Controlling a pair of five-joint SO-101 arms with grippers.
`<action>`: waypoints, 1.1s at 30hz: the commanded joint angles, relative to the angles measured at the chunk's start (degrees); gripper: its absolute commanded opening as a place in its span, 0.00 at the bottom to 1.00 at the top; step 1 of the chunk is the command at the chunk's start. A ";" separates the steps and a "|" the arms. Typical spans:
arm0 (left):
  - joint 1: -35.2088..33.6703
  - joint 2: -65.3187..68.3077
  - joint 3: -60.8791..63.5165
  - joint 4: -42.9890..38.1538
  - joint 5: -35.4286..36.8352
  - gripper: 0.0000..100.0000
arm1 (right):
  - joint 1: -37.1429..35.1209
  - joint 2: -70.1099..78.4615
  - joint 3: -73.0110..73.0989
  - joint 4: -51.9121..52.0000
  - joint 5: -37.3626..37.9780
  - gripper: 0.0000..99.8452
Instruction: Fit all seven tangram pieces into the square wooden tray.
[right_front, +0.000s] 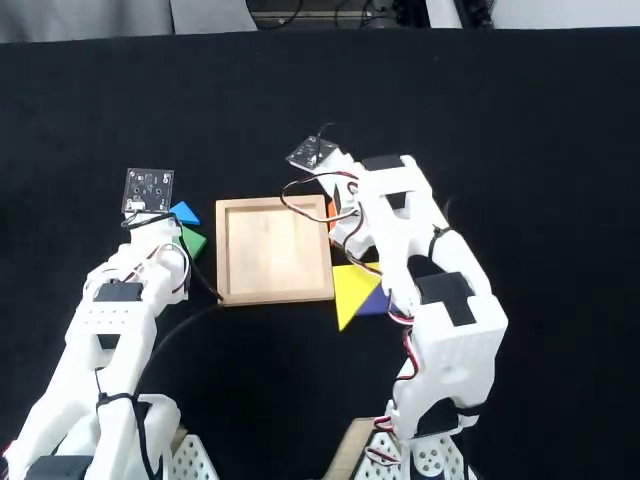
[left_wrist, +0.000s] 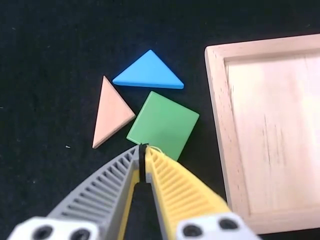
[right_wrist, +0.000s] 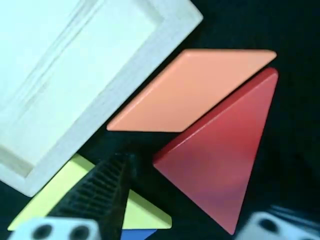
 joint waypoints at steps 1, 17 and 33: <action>0.31 -0.70 -0.40 -1.14 -0.26 0.03 | -0.44 0.13 -2.77 0.18 0.00 0.28; 0.22 -0.70 -0.31 -1.14 -0.26 0.03 | -0.35 0.40 -2.51 0.88 -1.05 0.27; 0.22 -0.70 -0.31 -1.14 -0.26 0.03 | 0.79 0.13 -2.24 0.88 -2.90 0.10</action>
